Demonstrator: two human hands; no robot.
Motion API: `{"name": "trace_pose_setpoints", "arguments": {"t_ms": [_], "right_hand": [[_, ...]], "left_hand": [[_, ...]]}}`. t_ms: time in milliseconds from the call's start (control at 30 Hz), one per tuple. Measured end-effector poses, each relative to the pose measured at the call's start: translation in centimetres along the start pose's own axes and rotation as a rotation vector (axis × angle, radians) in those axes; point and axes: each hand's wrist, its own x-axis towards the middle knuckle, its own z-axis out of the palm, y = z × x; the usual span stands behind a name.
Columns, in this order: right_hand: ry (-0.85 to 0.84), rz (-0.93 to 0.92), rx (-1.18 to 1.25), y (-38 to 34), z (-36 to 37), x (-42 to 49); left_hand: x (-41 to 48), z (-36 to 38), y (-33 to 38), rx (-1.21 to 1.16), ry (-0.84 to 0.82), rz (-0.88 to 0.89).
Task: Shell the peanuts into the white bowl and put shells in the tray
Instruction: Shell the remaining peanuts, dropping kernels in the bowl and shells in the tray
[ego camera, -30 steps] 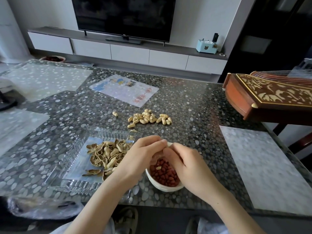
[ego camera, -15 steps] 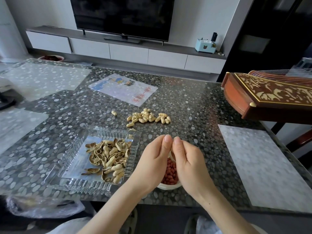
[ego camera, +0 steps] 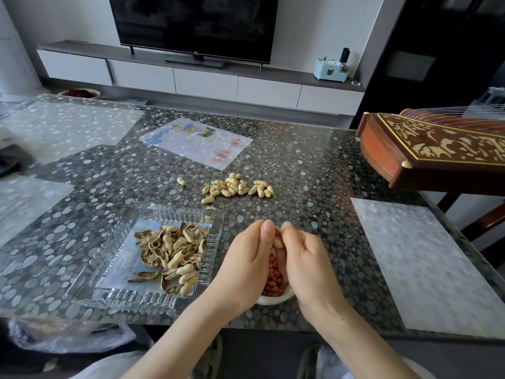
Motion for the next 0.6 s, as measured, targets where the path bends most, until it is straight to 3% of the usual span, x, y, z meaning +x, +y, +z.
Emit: {"name": "trace_pose_setpoints", "arguments": {"t_ms": [100,467,533,600], "right_hand": [[0.055,0.049,-0.017,0.0,-0.1,0.2],[-0.126,0.360,0.173,-0.9,-1.1,1.0],[-0.104,0.381,0.159,-0.7,-1.6,1.4],[-0.036,0.321,-0.010,-0.4,-2.2,1.7]], "left_hand": [[0.0,0.1,0.1,-0.004,-0.006,-0.014],[0.6,-0.5,-0.2,-0.380,-0.056,-0.298],[0.8,-0.9,-0.2,-0.375,-0.045,-0.305],[1.0,-1.3,-0.4,-0.151,-0.046,-0.257]]}}
